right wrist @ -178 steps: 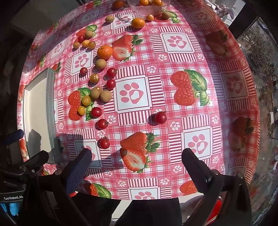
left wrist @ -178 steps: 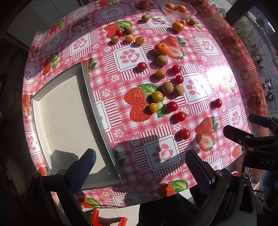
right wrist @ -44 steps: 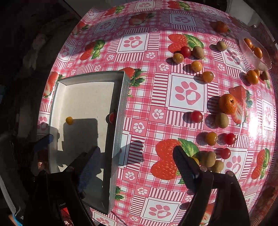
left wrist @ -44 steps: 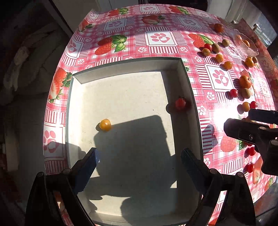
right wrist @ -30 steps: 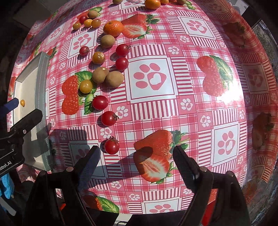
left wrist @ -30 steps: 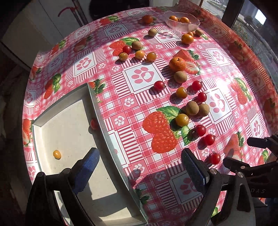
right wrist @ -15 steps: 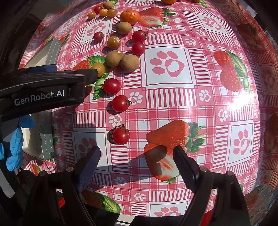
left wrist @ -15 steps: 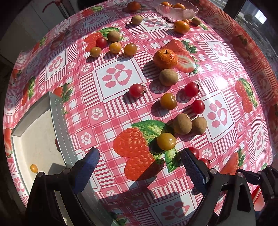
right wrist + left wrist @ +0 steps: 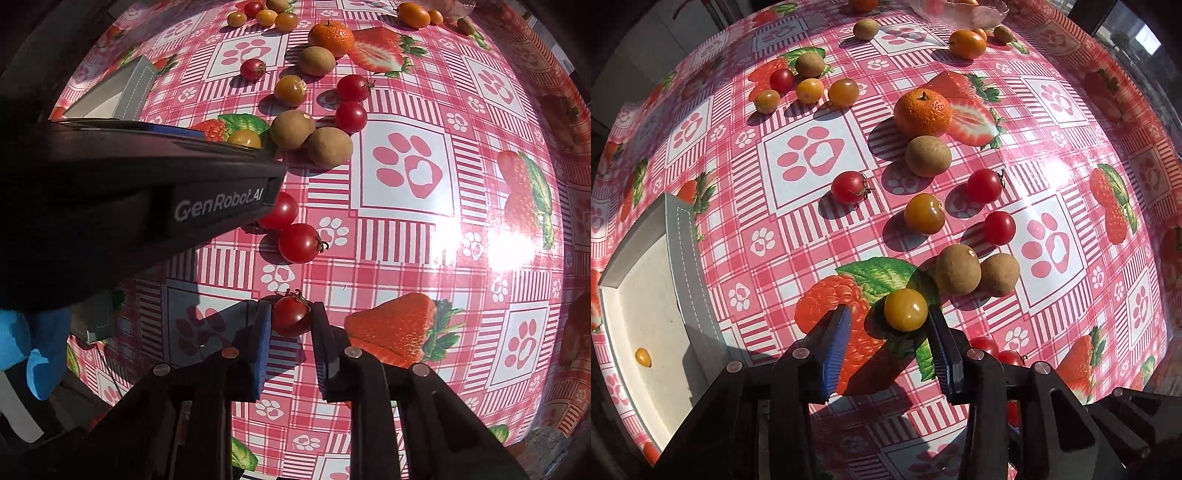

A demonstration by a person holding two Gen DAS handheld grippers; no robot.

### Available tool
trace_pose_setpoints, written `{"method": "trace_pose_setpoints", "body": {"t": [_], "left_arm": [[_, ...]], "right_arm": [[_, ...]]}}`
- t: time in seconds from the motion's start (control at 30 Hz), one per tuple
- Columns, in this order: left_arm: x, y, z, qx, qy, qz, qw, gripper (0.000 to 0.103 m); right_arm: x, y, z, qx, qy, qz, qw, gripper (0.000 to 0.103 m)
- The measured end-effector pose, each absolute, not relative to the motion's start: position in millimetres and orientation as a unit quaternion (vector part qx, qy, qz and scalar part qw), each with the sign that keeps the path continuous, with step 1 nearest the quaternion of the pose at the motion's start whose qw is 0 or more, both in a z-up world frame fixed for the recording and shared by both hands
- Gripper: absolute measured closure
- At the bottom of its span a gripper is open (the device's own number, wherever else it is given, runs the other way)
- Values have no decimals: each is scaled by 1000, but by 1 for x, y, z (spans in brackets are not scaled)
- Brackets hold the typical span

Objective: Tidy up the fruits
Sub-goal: 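Grasp a yellow cherry tomato with the left tool while the right tool grasps a red one, then carry both tomatoes into the white tray and open both tools to release them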

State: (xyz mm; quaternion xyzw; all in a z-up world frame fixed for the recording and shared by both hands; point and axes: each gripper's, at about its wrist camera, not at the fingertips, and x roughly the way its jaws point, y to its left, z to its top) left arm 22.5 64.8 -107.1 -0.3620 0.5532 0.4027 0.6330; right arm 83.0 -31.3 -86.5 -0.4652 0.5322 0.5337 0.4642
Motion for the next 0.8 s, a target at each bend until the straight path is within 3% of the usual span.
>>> {"method": "trace_pose_setpoints", "body": {"t": [0.03,0.27,0.8], "left_arm": [[25,64,-106,-362,554,400,634,80],[1,60,-93,-402,530,396,633,80],[-58,27,-45,-411,498,426,634,80]], "right_arm": [[85,-30,-86,-460,539,532,463,80],[118,-29,-76,-411,583,528,461,79],[126,-28,-62,-393,591,531,464,79]]}}
